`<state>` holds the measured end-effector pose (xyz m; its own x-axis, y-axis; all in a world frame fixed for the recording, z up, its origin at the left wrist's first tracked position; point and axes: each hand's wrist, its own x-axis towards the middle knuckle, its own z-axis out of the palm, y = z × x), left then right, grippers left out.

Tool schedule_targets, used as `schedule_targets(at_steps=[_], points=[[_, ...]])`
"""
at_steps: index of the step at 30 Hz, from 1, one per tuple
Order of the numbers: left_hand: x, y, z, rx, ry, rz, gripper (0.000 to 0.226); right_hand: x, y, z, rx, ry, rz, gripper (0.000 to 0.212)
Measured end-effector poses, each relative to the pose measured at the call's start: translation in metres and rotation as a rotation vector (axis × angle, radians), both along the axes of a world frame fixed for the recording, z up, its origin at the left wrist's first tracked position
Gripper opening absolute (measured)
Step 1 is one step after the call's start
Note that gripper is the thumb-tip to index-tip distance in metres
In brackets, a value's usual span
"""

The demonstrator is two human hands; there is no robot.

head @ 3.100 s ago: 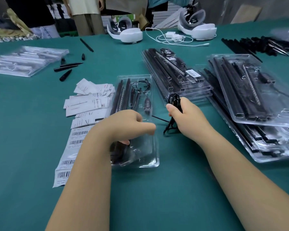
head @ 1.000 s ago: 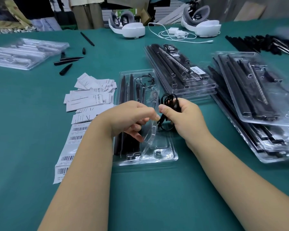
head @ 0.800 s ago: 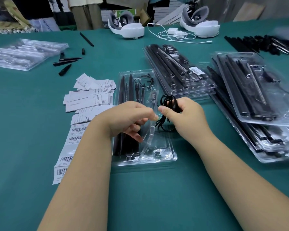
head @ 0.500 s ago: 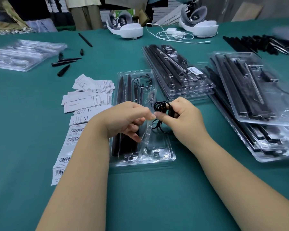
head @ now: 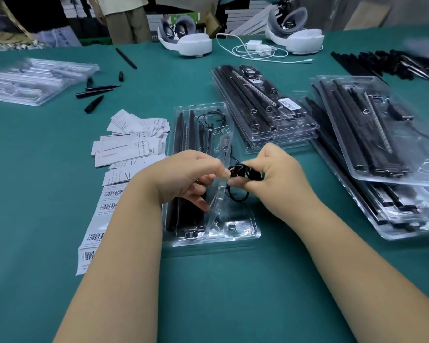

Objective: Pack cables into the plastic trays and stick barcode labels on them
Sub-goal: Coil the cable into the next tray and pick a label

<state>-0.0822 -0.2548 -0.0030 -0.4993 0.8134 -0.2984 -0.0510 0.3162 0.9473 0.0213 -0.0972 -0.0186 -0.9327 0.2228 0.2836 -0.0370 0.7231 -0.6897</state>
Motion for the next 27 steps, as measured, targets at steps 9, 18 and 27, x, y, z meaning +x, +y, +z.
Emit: schedule_targets(at_steps=[9, 18, 27], points=[[0.001, 0.0, 0.0, 0.005, 0.007, 0.0, 0.018, 0.001, 0.002, -0.001, 0.008, 0.014, 0.086, 0.02], [-0.001, 0.002, -0.002, -0.004, 0.014, -0.003, 0.017, 0.002, -0.004, -0.002, 0.388, 0.163, 0.165, 0.032], [0.002, 0.002, 0.001, -0.023, 0.037, -0.011, 0.017, 0.006, -0.009, 0.008, 0.359, -0.218, 0.32, 0.035]])
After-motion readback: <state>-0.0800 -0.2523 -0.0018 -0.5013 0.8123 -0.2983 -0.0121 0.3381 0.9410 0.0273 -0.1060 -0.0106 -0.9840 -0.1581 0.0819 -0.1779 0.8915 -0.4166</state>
